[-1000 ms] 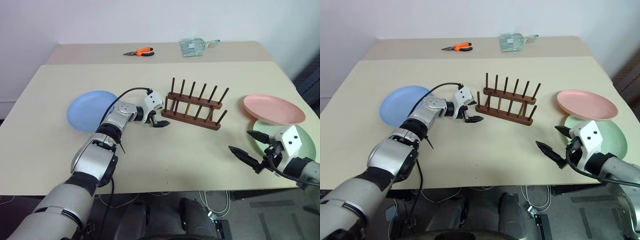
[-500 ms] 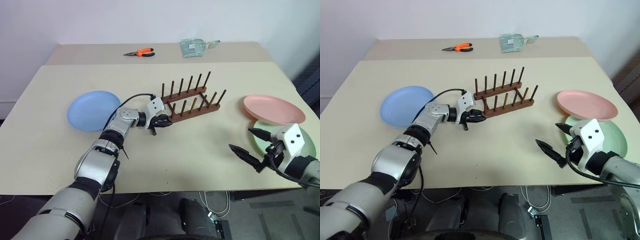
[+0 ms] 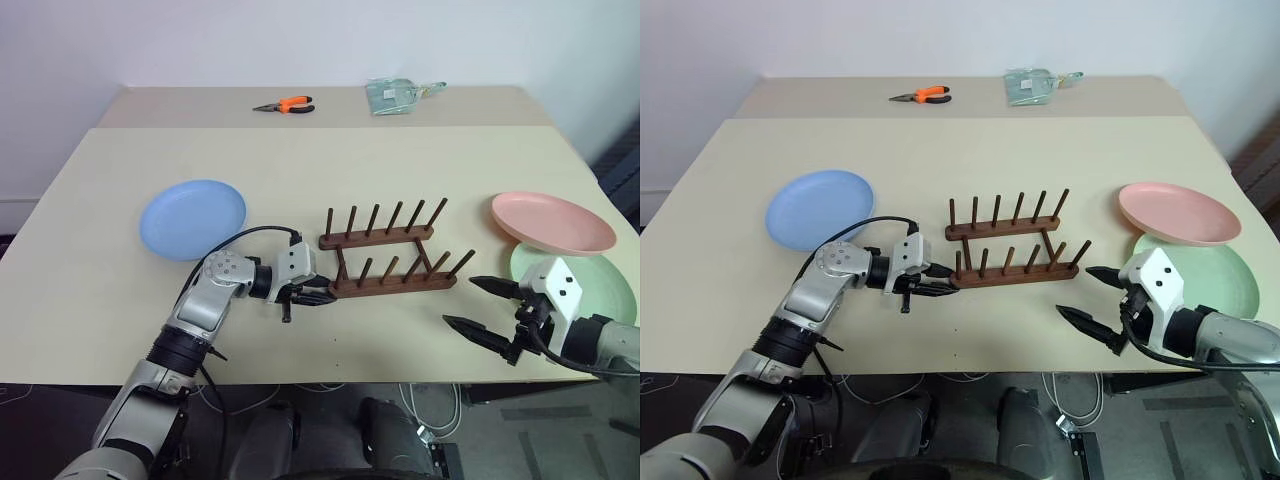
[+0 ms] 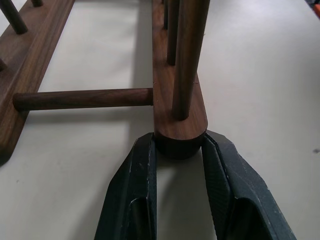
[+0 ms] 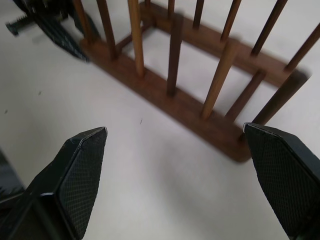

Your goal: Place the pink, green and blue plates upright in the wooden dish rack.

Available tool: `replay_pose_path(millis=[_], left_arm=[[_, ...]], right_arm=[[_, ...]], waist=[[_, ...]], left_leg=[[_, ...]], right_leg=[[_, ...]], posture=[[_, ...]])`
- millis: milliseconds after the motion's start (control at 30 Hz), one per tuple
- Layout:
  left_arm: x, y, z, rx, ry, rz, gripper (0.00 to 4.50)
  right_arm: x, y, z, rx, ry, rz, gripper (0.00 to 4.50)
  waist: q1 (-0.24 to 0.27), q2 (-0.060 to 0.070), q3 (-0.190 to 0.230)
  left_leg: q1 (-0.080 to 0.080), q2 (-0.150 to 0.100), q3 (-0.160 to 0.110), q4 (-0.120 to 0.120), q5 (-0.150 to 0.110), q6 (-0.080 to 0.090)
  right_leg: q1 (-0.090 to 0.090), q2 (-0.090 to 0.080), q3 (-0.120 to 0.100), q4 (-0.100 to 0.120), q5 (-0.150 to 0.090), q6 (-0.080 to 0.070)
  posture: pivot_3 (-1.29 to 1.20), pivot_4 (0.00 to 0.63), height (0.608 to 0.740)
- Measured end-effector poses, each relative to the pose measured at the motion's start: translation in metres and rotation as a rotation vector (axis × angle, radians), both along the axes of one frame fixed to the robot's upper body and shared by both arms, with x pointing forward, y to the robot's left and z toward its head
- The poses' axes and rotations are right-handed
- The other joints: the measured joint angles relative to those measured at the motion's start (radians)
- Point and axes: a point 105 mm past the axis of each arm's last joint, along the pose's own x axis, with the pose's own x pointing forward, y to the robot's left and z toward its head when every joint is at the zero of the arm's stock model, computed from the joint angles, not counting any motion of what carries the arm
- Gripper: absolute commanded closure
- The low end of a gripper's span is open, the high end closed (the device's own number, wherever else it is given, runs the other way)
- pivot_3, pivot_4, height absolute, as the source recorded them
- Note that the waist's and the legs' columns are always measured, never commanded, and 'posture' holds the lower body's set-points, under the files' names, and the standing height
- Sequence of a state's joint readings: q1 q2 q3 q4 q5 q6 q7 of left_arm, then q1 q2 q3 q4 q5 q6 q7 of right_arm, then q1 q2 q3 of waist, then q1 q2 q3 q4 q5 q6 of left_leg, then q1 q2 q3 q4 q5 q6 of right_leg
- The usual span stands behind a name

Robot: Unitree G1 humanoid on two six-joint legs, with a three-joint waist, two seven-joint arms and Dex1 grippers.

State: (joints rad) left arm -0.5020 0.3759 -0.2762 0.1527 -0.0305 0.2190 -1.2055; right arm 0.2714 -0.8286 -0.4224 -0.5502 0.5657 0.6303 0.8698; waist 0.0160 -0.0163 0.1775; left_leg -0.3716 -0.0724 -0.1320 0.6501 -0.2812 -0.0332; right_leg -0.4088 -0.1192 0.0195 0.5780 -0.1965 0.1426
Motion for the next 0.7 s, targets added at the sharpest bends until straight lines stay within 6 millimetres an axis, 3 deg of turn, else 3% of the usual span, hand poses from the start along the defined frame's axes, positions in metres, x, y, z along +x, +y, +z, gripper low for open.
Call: replay_pose_path(millis=[33,67,100,167,233,333,433,533,700], left_arm=[[0.0,-0.001,0.001,0.001,0.0,0.004,3.79],[0.0,-0.001,0.0,-0.002,0.001,0.015,2.75],[0.001,-0.001,-0.001,-0.001,0.007,0.032,2.35],[0.003,0.004,-0.003,0.01,0.005,0.064,1.43],[0.007,0.016,-0.006,0.036,0.016,0.112,0.36],[0.004,0.04,-0.004,0.061,0.032,0.182,0.5],[-0.019,0.064,-0.004,0.077,0.093,0.214,1.75],[-0.044,0.052,-0.006,0.022,0.183,0.184,3.21],[-0.042,-0.013,0.0,-0.099,0.14,0.203,3.21]], right_arm=[[0.0,-0.002,-0.001,-0.004,0.003,-0.004,0.0],[-0.001,-0.003,-0.002,-0.014,0.005,-0.007,0.0],[-0.001,-0.005,-0.002,-0.022,0.008,-0.011,0.0],[-0.001,-0.01,-0.005,-0.038,0.015,-0.026,0.55],[-0.002,-0.013,-0.007,-0.045,0.025,-0.033,1.38],[-0.005,-0.01,-0.011,-0.049,0.044,-0.014,2.89],[-0.009,-0.003,-0.023,-0.066,0.081,0.014,4.43],[-0.003,0.004,-0.037,-0.108,0.079,0.018,4.5],[0.027,0.0,-0.057,-0.166,0.001,-0.086,4.5]], waist=[[-0.001,0.0,0.0],[-0.002,0.001,0.0],[-0.003,0.001,0.0],[-0.004,0.001,0.0],[-0.004,0.001,0.0],[-0.007,0.001,-0.001],[-0.012,0.002,-0.001],[-0.004,0.003,-0.001],[0.021,0.002,-0.002]], left_leg=[[0.0,0.0,0.0,0.0,0.0,0.0],[0.0,0.0,0.0,-0.001,0.0,0.0],[0.0,0.0,0.0,-0.001,0.0,0.0],[0.0,0.0,0.0,-0.001,0.0,0.0],[0.001,0.0,0.0,-0.001,0.0,0.0],[0.001,0.001,0.001,-0.002,0.0,0.0],[0.001,0.002,0.001,-0.003,0.0,0.0],[0.0,0.002,0.001,-0.001,0.0,0.0],[-0.001,0.0,0.0,0.002,0.0,0.0]], right_leg=[[0.0,0.0,0.0,0.0,0.0,0.0],[0.0,0.0,0.0,0.0,0.0,0.0],[0.0,0.0,0.0,0.0,0.0,0.0],[-0.001,0.0,0.0,0.0,0.001,0.001],[-0.001,0.0,0.0,0.001,0.001,0.001],[-0.001,0.0,0.0,0.0,0.0,0.0],[-0.001,0.0,0.0,0.0,0.0,0.0],[-0.001,0.0,0.001,0.0,-0.001,-0.001],[0.002,-0.001,0.001,-0.001,-0.001,-0.001]], posture=[[0.0,0.15,0.74],[0.0,0.15,0.74],[0.0,0.15,0.74],[0.0,0.15,0.74],[0.0,0.15,0.74],[0.0,0.15,0.74],[0.0,0.15,0.74],[0.0,0.15,0.74],[0.0,0.15,0.74]])
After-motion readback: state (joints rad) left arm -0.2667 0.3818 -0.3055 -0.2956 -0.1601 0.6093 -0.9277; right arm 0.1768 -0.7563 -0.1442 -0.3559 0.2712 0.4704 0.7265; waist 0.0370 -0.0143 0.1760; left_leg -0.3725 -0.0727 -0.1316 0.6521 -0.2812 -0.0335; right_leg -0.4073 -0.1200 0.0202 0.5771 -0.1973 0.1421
